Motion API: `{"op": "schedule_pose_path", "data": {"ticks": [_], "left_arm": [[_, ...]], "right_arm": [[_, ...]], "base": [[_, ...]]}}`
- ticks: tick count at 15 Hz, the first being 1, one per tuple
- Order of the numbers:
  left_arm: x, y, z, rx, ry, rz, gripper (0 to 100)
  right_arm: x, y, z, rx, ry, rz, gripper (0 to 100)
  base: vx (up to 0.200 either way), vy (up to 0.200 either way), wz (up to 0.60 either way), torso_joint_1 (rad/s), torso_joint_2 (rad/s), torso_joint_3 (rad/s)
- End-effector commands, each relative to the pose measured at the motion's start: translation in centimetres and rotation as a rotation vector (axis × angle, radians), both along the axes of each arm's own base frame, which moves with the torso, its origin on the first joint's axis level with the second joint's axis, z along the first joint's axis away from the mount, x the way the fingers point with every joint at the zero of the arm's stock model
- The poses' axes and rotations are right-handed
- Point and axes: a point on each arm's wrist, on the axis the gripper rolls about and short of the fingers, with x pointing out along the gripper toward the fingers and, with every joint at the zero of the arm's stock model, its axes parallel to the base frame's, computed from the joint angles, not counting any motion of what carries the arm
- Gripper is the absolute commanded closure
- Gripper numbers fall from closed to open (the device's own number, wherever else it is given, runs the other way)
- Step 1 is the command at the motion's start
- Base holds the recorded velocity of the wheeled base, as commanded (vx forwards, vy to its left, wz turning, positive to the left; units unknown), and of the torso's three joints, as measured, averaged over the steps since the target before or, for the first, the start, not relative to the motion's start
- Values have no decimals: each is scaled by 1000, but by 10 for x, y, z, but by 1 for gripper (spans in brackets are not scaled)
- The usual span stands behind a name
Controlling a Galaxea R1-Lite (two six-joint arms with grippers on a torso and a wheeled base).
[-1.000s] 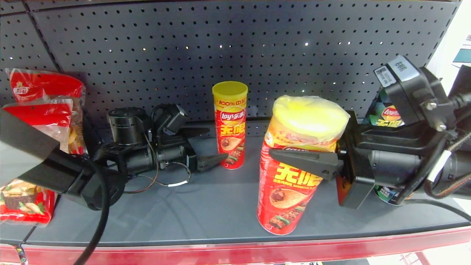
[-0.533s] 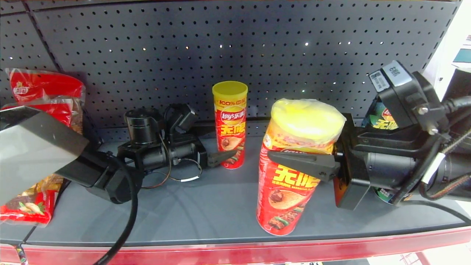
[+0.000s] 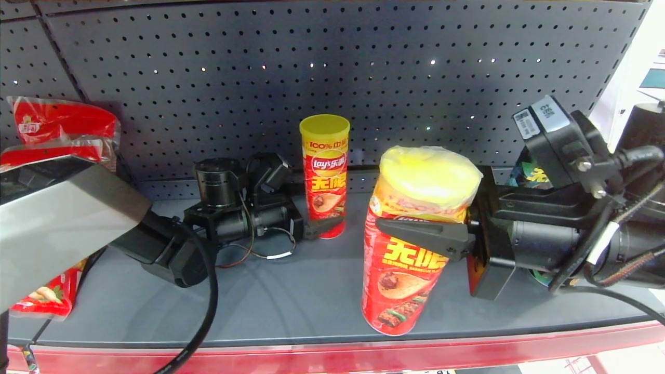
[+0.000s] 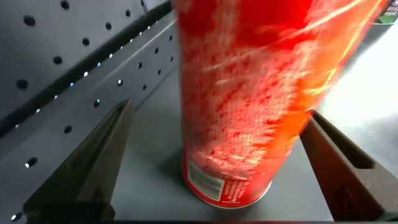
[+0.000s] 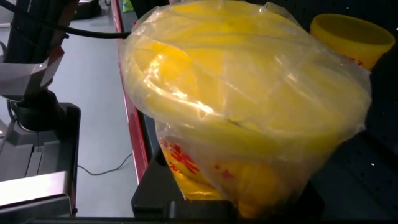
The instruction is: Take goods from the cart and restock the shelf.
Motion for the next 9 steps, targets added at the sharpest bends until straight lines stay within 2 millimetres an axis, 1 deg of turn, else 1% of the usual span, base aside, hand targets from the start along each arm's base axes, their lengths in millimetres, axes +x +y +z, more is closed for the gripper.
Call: {"op": "schedule_pose_path", "data": {"ticks": [1, 4, 5, 9], "left_arm": [[1, -1, -4, 3, 6, 1, 0], [3, -1, -5, 5, 6, 6, 0], [3, -1, -4, 4, 3, 10, 100], [3, -1, 0, 0, -13, 10, 100]], "right_arm": [[0, 0, -1, -3, 3, 2, 100], [-1, 0, -4, -8, 9, 2, 100], [-1, 0, -4, -8, 10, 1, 100], [-1, 0, -4, -9, 10, 2, 100]], "base": [[0, 0, 0, 0, 0, 0], [0, 0, 0, 0, 0, 0], [0, 0, 0, 0, 0, 0], [0, 0, 0, 0, 0, 0]]}}
